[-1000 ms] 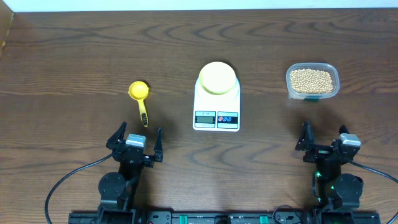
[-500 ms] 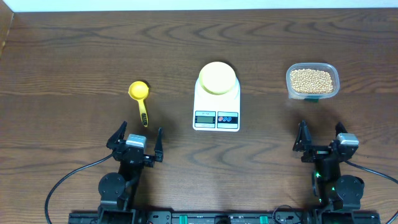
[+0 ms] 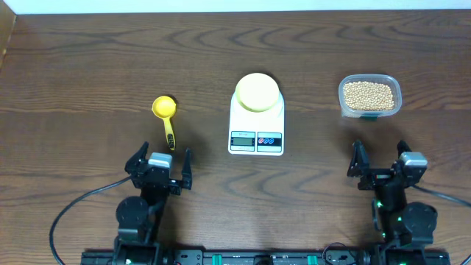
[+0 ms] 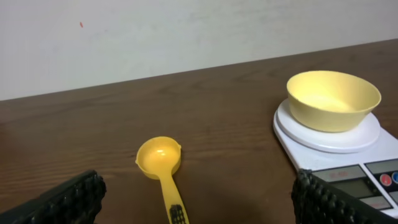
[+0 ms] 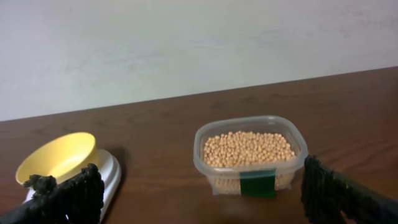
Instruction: Scoop item into bowl and weigh 50g on scale
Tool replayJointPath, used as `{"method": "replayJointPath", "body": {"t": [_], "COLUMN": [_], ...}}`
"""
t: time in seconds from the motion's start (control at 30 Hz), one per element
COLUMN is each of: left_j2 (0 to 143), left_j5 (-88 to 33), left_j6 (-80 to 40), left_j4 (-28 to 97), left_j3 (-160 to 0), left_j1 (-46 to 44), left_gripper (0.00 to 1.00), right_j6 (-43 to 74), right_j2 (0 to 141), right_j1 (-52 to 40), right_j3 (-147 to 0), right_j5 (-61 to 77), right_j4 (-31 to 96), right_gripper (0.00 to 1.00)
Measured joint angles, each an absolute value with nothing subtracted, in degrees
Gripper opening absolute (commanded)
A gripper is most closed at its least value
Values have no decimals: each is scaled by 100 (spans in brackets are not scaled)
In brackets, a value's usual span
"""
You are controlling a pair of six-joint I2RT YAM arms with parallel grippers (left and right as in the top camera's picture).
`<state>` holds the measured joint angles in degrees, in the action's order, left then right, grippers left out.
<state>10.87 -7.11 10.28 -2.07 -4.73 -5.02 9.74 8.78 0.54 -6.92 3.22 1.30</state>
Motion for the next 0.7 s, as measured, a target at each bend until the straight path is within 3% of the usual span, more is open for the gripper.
{"method": "replayJointPath", "body": {"t": [0.4, 0.7], "left_j2": [3680, 6141], "left_j5": [-720, -1120], "left_j6": [1028, 1028], "left_j4": [128, 2265], "left_j3": [-2762, -5607], "left_j1": [-502, -305], "left_gripper": [98, 98], "right_j6": [482, 93], "right_j2": [3406, 5701], "right_j1": [54, 58], "right_j3": [-2536, -4821], "right_j5": [456, 891], "right_j4": [224, 1673], "right_gripper": [99, 99]}}
